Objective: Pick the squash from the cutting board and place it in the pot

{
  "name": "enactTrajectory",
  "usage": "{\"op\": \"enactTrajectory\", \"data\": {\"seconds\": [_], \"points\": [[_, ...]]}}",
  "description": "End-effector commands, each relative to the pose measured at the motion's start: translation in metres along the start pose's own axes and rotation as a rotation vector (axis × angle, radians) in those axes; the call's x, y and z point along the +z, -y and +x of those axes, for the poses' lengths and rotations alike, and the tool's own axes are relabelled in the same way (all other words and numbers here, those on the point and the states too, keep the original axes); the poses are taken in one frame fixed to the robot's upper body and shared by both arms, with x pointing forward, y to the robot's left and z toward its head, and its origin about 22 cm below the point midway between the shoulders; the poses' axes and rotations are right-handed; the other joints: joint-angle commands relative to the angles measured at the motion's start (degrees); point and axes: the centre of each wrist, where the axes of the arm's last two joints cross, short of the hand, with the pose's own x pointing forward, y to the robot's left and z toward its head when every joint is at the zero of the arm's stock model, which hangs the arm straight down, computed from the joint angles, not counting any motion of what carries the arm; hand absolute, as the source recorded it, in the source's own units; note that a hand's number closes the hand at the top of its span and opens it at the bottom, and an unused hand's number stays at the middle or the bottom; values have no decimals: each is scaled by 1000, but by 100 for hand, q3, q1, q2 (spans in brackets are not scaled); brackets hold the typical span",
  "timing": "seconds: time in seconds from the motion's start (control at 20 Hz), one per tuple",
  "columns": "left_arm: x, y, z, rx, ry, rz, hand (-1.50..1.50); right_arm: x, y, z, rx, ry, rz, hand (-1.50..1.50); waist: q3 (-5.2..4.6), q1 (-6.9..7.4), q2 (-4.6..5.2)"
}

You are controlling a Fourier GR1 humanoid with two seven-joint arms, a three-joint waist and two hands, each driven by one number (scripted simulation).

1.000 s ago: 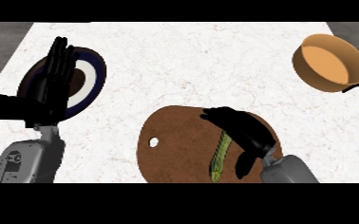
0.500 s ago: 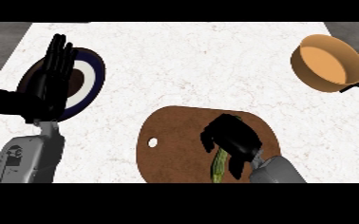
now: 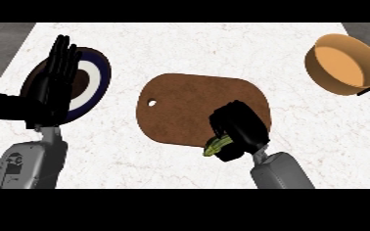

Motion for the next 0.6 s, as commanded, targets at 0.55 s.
{"op": "enactTrajectory", "data": {"seconds": [0.55], "points": [[-8, 25, 9, 12, 38, -93, 0, -96, 170, -21, 102, -1027, -613, 150, -16, 527, 167]]}}
